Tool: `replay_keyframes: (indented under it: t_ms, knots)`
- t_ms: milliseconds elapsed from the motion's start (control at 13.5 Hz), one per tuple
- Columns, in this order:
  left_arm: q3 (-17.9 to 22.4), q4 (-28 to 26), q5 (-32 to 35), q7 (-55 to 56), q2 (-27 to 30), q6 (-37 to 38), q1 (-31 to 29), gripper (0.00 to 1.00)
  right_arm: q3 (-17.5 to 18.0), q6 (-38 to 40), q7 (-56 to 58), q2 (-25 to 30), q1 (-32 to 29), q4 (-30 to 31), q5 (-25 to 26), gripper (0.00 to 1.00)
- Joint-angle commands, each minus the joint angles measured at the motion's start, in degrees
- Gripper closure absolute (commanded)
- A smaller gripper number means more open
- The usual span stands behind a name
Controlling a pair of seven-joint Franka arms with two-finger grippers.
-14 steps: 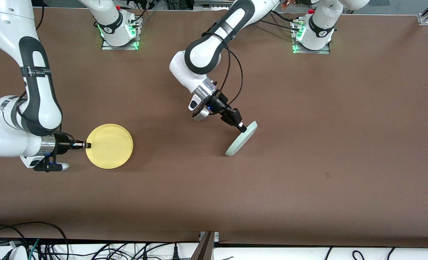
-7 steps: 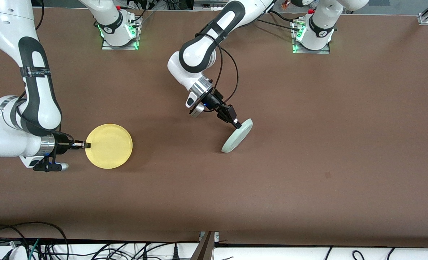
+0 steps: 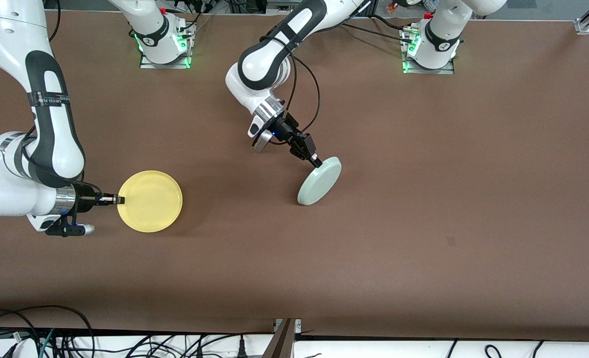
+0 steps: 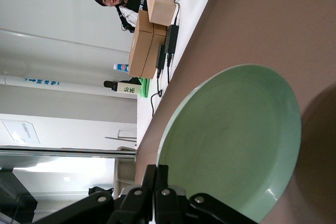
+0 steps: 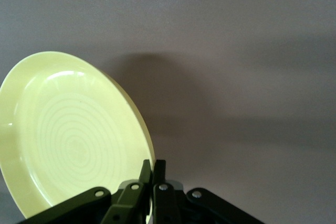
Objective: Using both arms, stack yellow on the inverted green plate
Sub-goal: 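Lower the inverted green plate onto the table center with the left gripper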
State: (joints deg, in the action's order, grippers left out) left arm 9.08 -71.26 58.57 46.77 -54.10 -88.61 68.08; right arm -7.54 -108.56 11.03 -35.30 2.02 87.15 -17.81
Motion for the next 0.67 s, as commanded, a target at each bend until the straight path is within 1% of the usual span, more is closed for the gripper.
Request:
replay_keyframes:
  t_ms: [0,74,148,222,444,592]
  knots:
    - [0.3,2.3,1.1,3.1,-2.9,0.1,2.1,0.81,0.4,0.8,-0.7,0.3,-0.5,0.0,0.1,1.00]
    - [0.2,2.1,0.9,3.2,-2.8,0.1,2.7,0.63,0.4,0.8,-0.5,0.3,-0.6,0.0,0.1,1.00]
    - [0.2,1.8,0.9,3.3,-2.9,0.0,3.5,0.02,0.4,0.8,-0.5,0.3,-0.6,0.0,0.1,1.00]
    - [0.2,1.7,0.9,3.9,-2.9,-0.1,4.1,0.00,0.4,0.8,-0.3,0.3,-0.6,0.1,0.1,1.00]
    - [0.2,2.4,0.8,10.1,-5.0,-0.7,7.1,0.00,0.4,0.8,-0.1,0.0,-0.6,0.0,0.1,1.00]
    - [-0.5,2.6,0.7,13.6,-6.2,-3.2,9.0,0.00,0.4,0.8,-0.1,0.0,-0.6,0.0,0.1,1.00]
